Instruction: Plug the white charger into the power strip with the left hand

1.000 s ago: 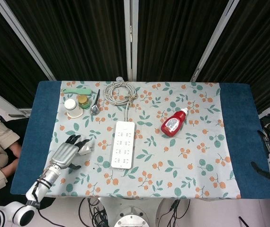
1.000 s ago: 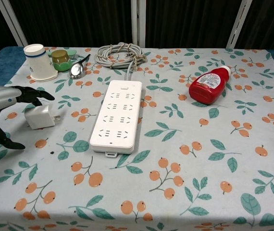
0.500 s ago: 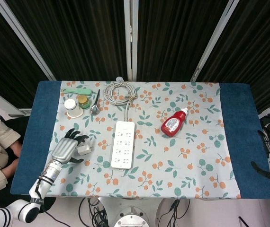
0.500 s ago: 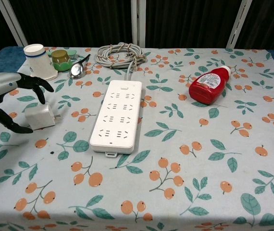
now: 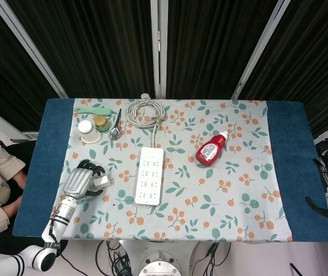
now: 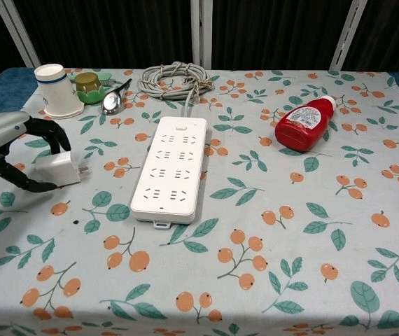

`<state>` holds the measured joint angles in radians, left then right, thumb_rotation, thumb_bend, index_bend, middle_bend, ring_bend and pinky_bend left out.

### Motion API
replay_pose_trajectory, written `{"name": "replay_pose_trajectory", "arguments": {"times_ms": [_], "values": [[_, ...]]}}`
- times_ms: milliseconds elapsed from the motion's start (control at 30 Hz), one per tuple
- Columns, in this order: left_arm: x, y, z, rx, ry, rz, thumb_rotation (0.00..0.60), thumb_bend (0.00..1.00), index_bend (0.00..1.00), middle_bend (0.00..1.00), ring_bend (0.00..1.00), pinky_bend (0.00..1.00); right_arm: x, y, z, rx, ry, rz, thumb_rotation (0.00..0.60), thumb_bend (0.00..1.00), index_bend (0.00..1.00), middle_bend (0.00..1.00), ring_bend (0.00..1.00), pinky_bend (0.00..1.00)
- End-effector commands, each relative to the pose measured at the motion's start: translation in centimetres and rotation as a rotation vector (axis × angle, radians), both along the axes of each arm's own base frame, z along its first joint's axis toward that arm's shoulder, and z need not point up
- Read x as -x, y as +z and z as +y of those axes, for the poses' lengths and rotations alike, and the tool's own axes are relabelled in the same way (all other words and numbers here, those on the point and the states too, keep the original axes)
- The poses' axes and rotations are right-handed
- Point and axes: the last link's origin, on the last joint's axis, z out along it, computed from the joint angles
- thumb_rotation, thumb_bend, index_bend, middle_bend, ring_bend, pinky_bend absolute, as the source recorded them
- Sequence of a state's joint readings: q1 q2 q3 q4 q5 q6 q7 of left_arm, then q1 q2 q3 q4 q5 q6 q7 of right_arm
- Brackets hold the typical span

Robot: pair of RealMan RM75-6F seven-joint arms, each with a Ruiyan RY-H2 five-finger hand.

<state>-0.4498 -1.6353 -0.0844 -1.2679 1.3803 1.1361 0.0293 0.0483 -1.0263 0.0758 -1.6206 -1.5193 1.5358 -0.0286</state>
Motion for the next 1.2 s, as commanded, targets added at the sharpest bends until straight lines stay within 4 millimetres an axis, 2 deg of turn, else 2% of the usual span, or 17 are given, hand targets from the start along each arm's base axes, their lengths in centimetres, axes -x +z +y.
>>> {"name": "replay_pose_trajectory", "arguments": {"times_ms": [33, 133, 300, 433, 567, 667, 867, 1033, 1200], "values": [[0.2, -0.2, 0.0, -0.002, 0.004, -0.017, 0.6, 0.2, 0.41, 0.45, 0.28, 0.18, 0.0, 0.0, 0.0, -0.002, -0.001, -0.001, 0.6, 0.09, 0.0, 0.02, 0.0, 0.0], [0.6, -0.5, 0.2, -0.01, 0.006, -0.023, 0.6, 0.23, 0.45, 0.47, 0.3, 0.2, 0.0, 0.0, 0.0, 0.0, -0.001, 0.0, 0.6, 0.09, 0.0, 0.02, 0.0, 0.0], [1.2, 0.0, 0.6, -0.031, -0.039, -0.005, 0.6, 0.33, 0.55, 0.57, 0.38, 0.27, 0.0, 0.1, 0.1, 0.002, -0.004, 0.002, 0.6, 0.09, 0.0, 0.02, 0.0, 0.0], [0.8, 2.4, 1.5, -0.021, -0.126, 0.122, 0.6, 0.35, 0.55, 0.59, 0.4, 0.28, 0.0, 0.0, 0.2, 0.003, -0.005, 0.0, 0.6, 0.09, 0.0, 0.02, 0.0, 0.0], [-1.1, 5.2, 2.4, -0.004, -0.214, 0.322, 0.6, 0.35, 0.55, 0.59, 0.4, 0.26, 0.1, 0.0, 0.3, 0.003, -0.005, -0.005, 0.6, 0.09, 0.0, 0.02, 0.0, 0.0], [-2.6, 6.1, 2.8, 0.007, -0.265, 0.477, 0.6, 0.35, 0.55, 0.59, 0.4, 0.25, 0.3, -0.1, 0.4, 0.004, -0.011, -0.008, 0.6, 0.09, 0.0, 0.02, 0.0, 0.0], [-4.6, 5.2, 3.0, 0.039, -0.328, 0.777, 0.6, 0.35, 0.55, 0.59, 0.4, 0.23, 0.5, 0.0, 0.5, 0.007, -0.015, -0.011, 0.6, 0.09, 0.0, 0.02, 0.0, 0.0], [-5.9, 3.4, 2.7, 0.091, -0.32, 0.916, 0.6, 0.35, 0.54, 0.58, 0.4, 0.2, 0.8, 0.0, 0.5, 0.006, -0.024, -0.016, 0.6, 0.09, 0.0, 0.02, 0.0, 0.0], [-7.4, 2.3, 2.8, 0.107, -0.292, 0.968, 0.6, 0.35, 0.52, 0.56, 0.4, 0.19, 1.1, -0.1, 0.4, 0.001, -0.027, -0.019, 0.6, 0.09, 0.0, 0.02, 0.0, 0.0]]}}
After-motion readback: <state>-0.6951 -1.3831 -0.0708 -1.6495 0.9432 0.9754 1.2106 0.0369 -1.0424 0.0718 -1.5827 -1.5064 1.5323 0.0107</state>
